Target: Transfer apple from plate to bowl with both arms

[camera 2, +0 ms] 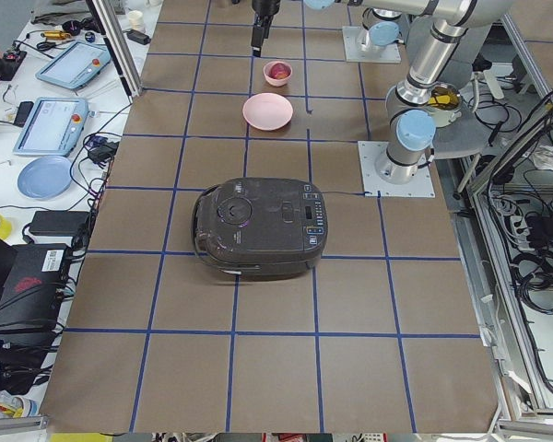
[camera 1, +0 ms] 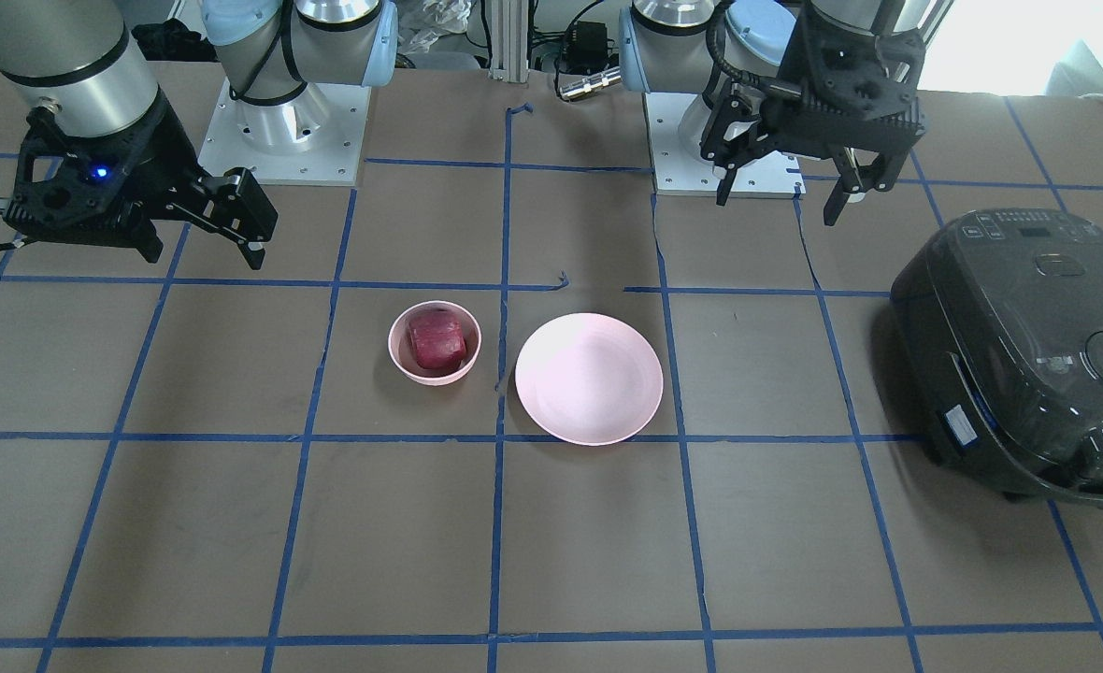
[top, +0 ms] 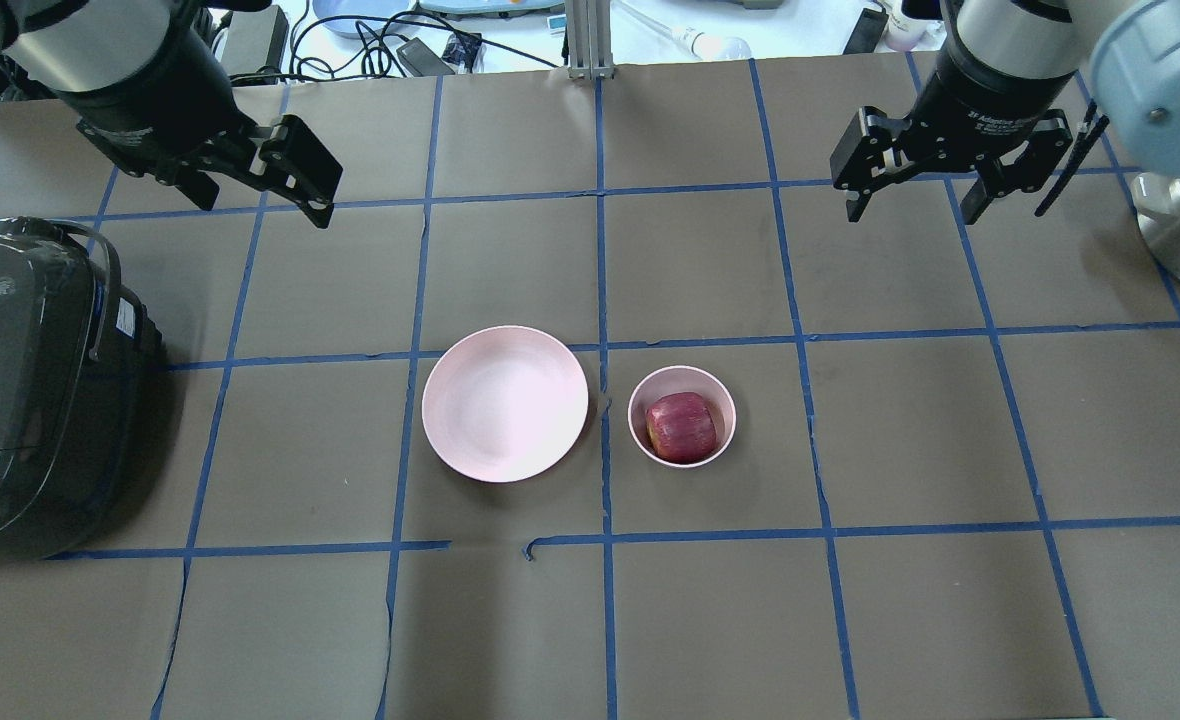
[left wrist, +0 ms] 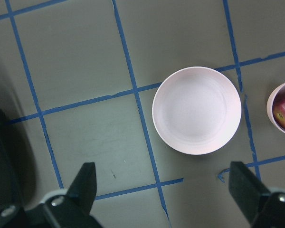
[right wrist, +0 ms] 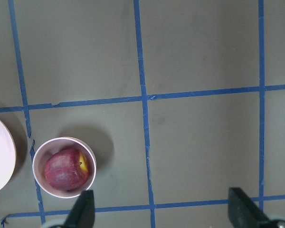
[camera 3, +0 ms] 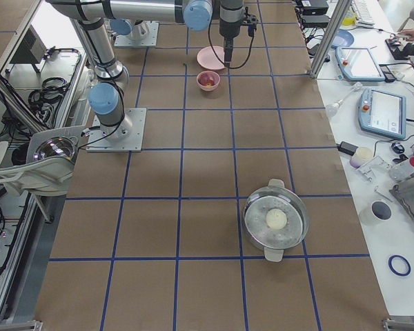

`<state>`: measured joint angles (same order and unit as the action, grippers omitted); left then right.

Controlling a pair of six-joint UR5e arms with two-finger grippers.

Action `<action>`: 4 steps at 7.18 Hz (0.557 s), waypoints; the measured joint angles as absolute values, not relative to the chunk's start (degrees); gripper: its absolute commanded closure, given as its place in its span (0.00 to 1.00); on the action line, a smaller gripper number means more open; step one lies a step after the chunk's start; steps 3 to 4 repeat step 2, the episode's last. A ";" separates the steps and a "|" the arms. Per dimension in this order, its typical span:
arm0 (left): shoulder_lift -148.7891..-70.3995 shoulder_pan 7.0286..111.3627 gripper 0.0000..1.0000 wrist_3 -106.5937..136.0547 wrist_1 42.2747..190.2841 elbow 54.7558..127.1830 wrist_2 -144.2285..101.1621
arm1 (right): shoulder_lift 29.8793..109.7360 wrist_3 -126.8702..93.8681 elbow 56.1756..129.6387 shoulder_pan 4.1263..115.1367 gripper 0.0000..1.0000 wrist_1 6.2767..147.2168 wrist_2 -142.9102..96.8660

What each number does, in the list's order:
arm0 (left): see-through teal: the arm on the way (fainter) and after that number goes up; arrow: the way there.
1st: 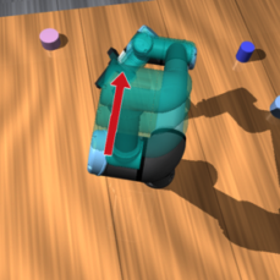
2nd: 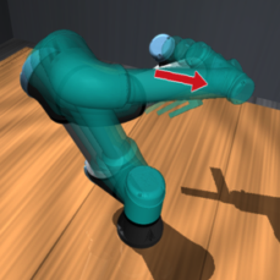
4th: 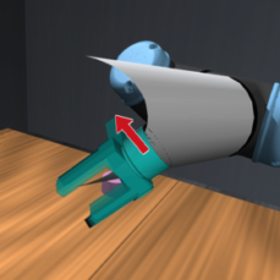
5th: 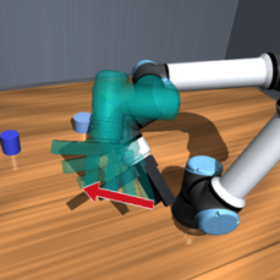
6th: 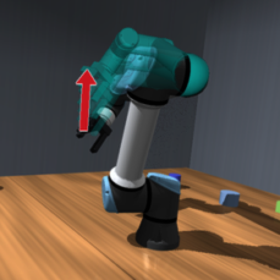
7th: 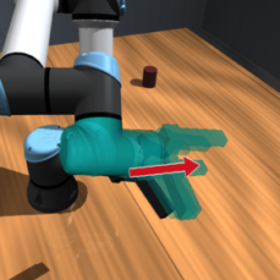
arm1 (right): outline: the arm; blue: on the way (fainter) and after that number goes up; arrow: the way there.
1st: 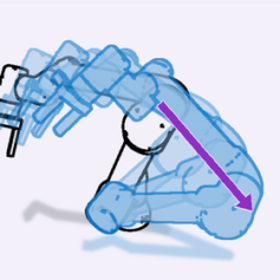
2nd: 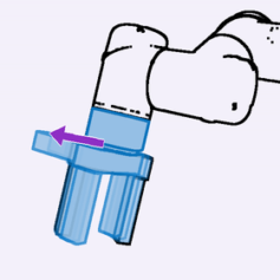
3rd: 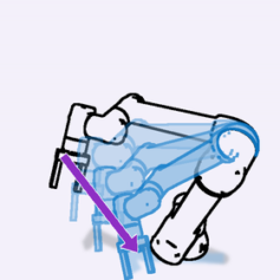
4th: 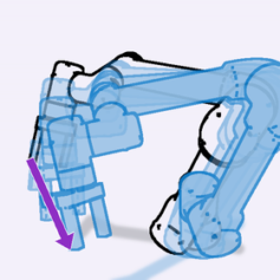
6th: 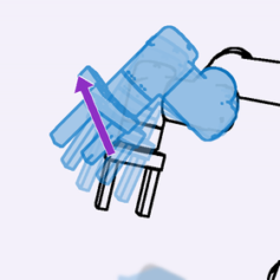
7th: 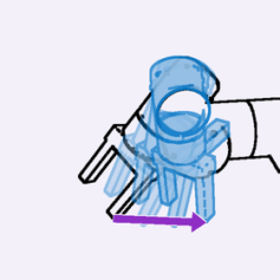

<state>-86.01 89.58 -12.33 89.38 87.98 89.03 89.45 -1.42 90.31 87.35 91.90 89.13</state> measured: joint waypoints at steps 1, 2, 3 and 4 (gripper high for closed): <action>-85.81 88.76 0.00 -12.85 89.80 88.03 88.72 | 90.08 -1.36 90.29 87.31 0.00 91.97 89.29; -85.74 88.33 0.00 -12.99 89.86 88.03 88.56 | 90.59 -1.27 90.27 87.30 0.00 91.98 89.37; -85.74 88.33 0.00 -12.99 89.86 88.03 88.56 | 90.59 -1.27 90.27 87.30 0.00 91.98 89.37; -85.74 88.33 0.00 -12.99 89.86 88.03 88.56 | 90.59 -1.27 90.27 87.30 0.00 91.98 89.37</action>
